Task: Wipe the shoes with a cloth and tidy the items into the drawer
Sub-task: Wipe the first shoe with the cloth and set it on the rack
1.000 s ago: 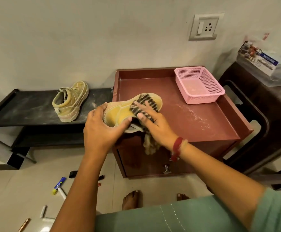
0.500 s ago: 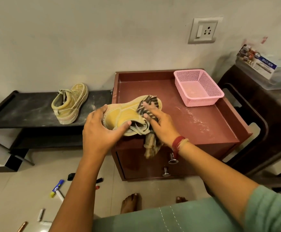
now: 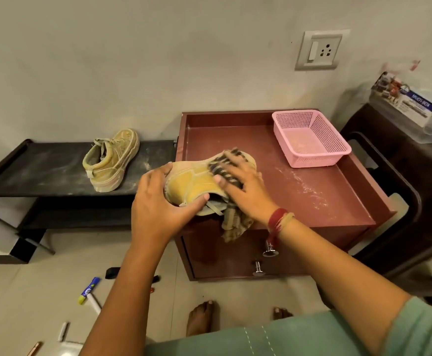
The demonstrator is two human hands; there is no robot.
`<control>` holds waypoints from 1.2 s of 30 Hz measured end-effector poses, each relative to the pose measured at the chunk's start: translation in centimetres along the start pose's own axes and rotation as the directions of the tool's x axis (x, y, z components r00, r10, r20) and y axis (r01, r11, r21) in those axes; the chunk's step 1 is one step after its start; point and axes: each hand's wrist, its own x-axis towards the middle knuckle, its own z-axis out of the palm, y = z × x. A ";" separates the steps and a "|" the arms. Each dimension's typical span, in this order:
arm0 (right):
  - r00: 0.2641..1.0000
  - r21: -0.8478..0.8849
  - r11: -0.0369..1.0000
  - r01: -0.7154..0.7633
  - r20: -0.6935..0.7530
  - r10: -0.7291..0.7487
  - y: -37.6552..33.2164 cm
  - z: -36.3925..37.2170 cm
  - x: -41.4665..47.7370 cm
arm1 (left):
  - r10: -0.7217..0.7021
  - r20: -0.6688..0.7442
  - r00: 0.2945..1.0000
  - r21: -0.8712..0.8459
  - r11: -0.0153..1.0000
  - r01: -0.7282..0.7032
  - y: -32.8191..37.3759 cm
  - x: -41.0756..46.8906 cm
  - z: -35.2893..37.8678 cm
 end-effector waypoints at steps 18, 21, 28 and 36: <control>0.994 0.044 0.998 0.038 -0.105 -0.034 -0.9 -0.4 0.3 | 0.043 -0.056 0.998 0.067 0.997 -0.039 1.2 -0.1 0.5; 0.996 0.044 0.996 0.073 -0.058 -0.071 -0.9 -1.0 -0.1 | 0.051 -0.047 0.998 0.065 0.997 -0.048 1.0 -0.2 0.4; 0.999 0.123 0.991 0.054 0.001 -0.055 -1.8 -1.1 -0.5 | 0.049 -0.057 0.997 0.058 0.997 -0.046 1.1 -0.1 0.4; 0.998 0.172 0.985 0.007 0.065 -0.018 -1.6 -0.7 -0.3 | 0.048 -0.060 0.997 0.072 0.996 -0.044 1.4 -0.2 0.7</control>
